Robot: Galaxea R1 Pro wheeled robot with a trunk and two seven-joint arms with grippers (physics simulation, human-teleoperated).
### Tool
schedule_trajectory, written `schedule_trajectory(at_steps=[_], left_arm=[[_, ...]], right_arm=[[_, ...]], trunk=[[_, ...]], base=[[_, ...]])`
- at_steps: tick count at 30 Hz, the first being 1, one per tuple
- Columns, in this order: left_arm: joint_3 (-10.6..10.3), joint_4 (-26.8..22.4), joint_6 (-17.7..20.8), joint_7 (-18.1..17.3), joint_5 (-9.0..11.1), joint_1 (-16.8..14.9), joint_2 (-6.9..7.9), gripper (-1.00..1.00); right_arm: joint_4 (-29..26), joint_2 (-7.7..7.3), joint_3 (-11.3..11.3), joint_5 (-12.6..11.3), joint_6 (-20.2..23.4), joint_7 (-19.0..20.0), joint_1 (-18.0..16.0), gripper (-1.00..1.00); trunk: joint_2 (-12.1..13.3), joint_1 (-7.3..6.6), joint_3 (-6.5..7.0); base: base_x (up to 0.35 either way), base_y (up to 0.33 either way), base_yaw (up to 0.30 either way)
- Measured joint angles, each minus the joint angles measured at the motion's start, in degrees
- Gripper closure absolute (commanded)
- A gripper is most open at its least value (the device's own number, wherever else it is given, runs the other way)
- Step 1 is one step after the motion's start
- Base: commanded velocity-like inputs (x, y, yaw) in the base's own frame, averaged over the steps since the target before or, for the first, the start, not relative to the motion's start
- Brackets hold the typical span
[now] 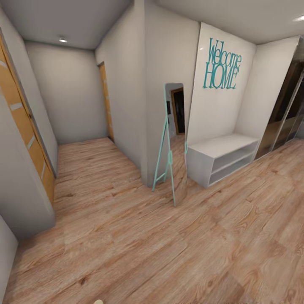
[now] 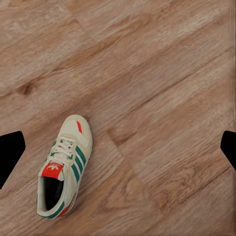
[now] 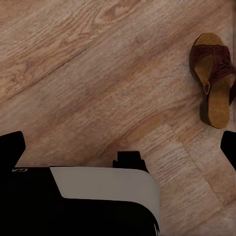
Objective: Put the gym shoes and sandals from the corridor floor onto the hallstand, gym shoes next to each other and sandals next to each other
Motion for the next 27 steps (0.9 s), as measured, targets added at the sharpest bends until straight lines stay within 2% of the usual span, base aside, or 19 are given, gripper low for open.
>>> schedule_trajectory(at_steps=[27], left_arm=[[-0.1, 0.0, 0.0, 0.0, 0.0, 0.0, 0.01, -1.0]], right_arm=[[0.0, 0.0, 0.0, 0.0, 0.0, 0.0, 0.0, -1.0]], trunk=[[0.0, 0.0, 0.0]], base=[[0.0, 0.0, -0.253]])
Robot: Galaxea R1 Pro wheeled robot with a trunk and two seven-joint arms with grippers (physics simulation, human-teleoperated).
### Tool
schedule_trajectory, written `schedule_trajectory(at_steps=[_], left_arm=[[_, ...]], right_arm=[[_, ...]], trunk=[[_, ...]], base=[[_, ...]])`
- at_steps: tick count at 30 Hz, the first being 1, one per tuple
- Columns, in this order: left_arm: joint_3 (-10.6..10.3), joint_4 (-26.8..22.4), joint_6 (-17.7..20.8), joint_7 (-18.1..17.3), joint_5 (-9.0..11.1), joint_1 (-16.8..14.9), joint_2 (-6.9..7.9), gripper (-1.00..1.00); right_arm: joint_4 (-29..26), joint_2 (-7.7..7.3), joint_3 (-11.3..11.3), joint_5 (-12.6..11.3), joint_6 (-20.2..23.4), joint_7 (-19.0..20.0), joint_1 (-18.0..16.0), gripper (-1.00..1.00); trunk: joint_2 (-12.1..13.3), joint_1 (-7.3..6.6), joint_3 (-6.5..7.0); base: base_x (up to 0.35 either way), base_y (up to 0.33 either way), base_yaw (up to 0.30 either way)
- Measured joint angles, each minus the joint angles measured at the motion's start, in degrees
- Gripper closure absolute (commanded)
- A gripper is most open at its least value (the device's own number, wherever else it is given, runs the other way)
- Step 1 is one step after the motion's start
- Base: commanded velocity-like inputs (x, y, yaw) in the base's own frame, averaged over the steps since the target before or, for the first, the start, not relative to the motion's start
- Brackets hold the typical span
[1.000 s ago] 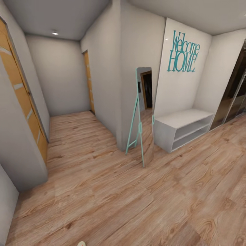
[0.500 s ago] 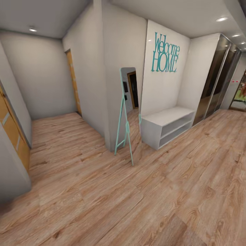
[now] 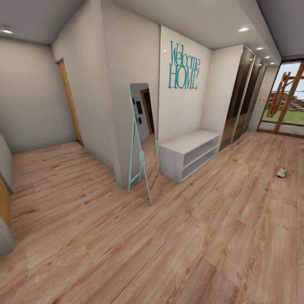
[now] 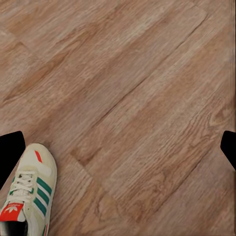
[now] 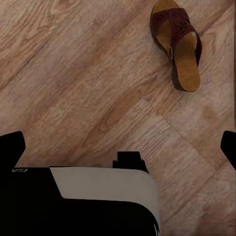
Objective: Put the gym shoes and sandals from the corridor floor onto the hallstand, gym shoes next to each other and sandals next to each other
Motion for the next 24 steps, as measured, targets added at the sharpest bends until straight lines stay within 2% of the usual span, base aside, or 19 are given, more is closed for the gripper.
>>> schedule_trajectory(at_steps=[12, 24], left_arm=[[0.0, 0.0, 0.0, 0.0, 0.0, 0.0, -0.01, -1.0], [0.0, 0.0, 0.0, 0.0, 0.0, 0.0, -0.01, -1.0]], right_arm=[[-0.1, 0.0, 0.0, 0.0, 0.0, 0.0, 0.0, -1.0], [-0.1, 0.0, 0.0, 0.0, 0.0, 0.0, 0.0, -1.0]], trunk=[[0.0, -0.01, 0.0], [0.0, -0.01, 0.0]], base=[[0.016, -0.016, -0.029], [0.155, -0.141, 0.0]])
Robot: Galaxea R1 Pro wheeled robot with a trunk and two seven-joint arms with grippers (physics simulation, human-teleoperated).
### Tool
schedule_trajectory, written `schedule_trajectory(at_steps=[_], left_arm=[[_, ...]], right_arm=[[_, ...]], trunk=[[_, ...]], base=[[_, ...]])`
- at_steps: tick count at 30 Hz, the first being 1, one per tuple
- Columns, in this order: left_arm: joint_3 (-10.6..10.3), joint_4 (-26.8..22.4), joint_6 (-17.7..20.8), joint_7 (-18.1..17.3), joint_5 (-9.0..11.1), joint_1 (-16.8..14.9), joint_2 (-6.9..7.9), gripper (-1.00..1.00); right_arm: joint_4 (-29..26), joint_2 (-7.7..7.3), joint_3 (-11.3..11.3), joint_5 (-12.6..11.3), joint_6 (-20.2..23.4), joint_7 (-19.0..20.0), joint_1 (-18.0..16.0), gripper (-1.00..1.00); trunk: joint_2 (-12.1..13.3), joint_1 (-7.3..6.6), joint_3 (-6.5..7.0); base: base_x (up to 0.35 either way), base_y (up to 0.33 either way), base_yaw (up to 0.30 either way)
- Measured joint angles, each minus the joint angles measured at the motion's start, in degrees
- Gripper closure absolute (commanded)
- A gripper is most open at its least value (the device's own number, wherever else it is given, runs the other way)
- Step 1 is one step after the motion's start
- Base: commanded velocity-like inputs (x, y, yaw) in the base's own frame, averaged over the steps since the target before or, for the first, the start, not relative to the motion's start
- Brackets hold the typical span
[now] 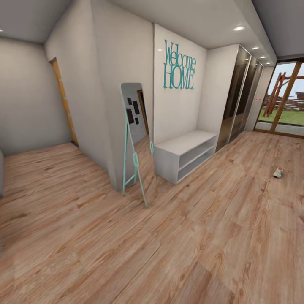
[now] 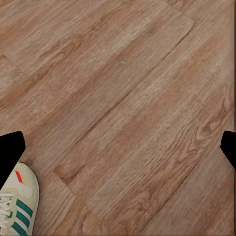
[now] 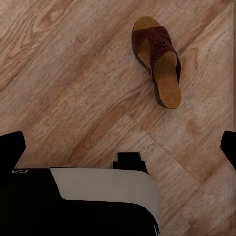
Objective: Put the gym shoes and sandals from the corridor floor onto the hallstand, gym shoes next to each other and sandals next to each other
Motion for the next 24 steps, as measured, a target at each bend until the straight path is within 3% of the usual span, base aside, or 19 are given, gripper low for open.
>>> schedule_trajectory(at_steps=[9, 24], left_arm=[[0.1, 0.0, 0.0, 0.0, 0.0, 0.0, 0.0, -1.0], [0.1, 0.0, 0.0, 0.0, 0.0, 0.0, 0.0, -1.0]], right_arm=[[0.0, 0.0, 0.0, 0.0, 0.0, 0.0, 0.0, -1.0], [0.1, 0.0, 0.0, 0.0, 0.0, 0.0, 0.0, -1.0]], trunk=[[0.0, 0.01, 0.0], [0.0, 0.02, 0.0]], base=[[-0.007, -0.03, 0.0], [-0.18, -0.132, 0.0]])
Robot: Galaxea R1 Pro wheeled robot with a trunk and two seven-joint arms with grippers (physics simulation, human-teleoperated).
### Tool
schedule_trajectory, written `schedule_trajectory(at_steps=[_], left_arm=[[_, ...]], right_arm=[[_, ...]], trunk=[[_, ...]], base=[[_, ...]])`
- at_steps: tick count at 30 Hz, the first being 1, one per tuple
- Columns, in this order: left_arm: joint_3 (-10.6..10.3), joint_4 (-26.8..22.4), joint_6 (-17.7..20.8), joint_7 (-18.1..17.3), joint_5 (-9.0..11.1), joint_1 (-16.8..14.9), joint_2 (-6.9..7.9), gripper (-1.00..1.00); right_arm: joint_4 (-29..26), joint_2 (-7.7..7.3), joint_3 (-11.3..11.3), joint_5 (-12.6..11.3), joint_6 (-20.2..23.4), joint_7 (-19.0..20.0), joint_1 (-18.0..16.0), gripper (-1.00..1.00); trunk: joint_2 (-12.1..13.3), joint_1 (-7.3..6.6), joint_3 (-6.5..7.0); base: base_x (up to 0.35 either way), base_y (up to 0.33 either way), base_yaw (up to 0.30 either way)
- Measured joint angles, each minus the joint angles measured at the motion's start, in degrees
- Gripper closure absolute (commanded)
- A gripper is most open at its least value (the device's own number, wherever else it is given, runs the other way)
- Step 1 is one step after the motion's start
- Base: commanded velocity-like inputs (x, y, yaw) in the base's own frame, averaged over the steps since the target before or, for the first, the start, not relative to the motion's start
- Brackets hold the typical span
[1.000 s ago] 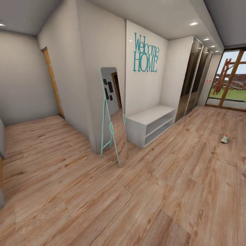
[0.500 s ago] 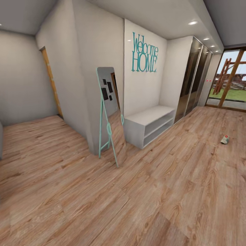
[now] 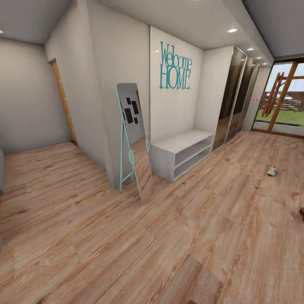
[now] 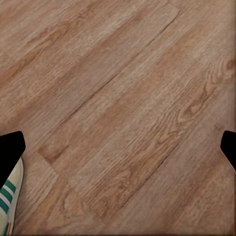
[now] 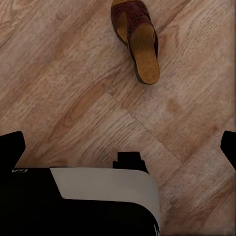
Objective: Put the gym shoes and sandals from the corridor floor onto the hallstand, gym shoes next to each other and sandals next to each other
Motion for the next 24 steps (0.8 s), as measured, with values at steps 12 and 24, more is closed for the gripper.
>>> schedule_trajectory(at_steps=[12, 24], left_arm=[[0.0, 0.0, 0.0, 0.0, 0.0, 0.0, 0.0, -1.0], [0.0, 0.0, 0.0, 0.0, 0.0, 0.0, 0.01, -1.0]], right_arm=[[0.0, 0.0, 0.0, 0.0, 0.0, 0.0, 0.0, -1.0], [-0.1, 0.0, 0.0, 0.0, 0.0, 0.0, 0.0, -1.0]], trunk=[[0.0, -0.01, 0.0], [0.0, -0.01, 0.0]], base=[[-0.012, -0.009, -0.011], [0.0, 0.0, -0.163]])
